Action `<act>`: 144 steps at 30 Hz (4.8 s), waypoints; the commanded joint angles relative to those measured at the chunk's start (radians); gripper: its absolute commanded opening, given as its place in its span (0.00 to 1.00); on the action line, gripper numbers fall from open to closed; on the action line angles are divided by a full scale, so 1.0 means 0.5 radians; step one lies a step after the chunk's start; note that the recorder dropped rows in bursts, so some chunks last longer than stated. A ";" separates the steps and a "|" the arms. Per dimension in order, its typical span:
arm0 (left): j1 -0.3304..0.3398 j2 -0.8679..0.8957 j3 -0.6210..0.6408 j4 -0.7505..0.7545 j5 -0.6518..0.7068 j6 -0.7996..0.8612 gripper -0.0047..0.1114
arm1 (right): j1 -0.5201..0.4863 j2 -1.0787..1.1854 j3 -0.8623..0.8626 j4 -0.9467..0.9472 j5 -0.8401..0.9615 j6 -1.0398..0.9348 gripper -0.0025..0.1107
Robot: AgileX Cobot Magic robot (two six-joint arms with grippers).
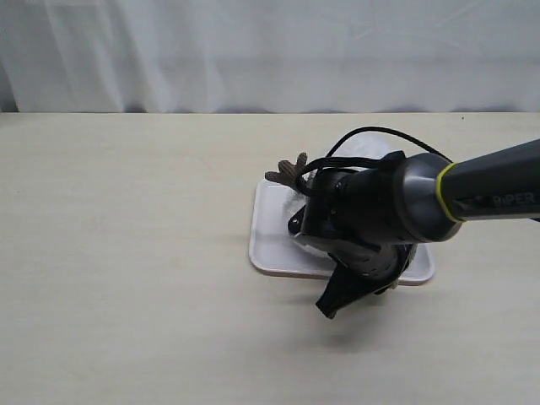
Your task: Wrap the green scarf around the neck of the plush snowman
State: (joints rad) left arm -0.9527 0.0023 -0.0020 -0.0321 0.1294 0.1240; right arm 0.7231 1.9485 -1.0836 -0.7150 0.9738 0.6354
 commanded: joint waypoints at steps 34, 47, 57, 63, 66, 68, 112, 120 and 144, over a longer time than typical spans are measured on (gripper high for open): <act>-0.004 -0.005 0.004 -0.027 -0.063 0.000 0.04 | -0.684 -0.792 0.785 -0.005 -1.312 0.436 0.51; -0.004 -0.005 0.004 -0.027 -0.063 0.000 0.04 | -0.892 -0.491 0.771 -0.029 -1.871 0.324 0.51; -0.004 -0.005 0.004 -0.027 -0.063 0.000 0.04 | -0.892 -0.399 0.664 -0.129 -1.649 0.285 0.51; -0.004 -0.005 0.004 -0.027 -0.063 0.000 0.04 | -0.892 -0.390 0.657 -0.172 -1.712 0.293 0.51; -0.004 -0.005 0.004 -0.027 -0.063 0.000 0.04 | -0.902 -0.361 0.657 -0.224 -1.712 0.293 0.48; -0.004 -0.005 0.004 -0.027 -0.063 0.000 0.04 | -0.921 -0.333 0.657 -0.224 -1.712 0.293 0.45; -0.004 -0.005 0.004 -0.027 -0.063 0.000 0.04 | -0.974 -0.676 0.683 2.659 -0.985 -2.205 0.06; -0.004 -0.005 0.004 -0.027 -0.063 0.000 0.04 | -0.974 -0.571 0.683 3.241 -0.922 -2.698 0.06; -0.004 -0.005 0.004 -0.027 -0.063 0.000 0.04 | -0.974 -0.331 0.683 3.410 -0.714 -3.021 0.50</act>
State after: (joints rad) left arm -0.9527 0.0023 -0.0020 -0.0321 0.1294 0.1240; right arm 0.2417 1.7833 -0.7450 0.9917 0.5273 -0.8579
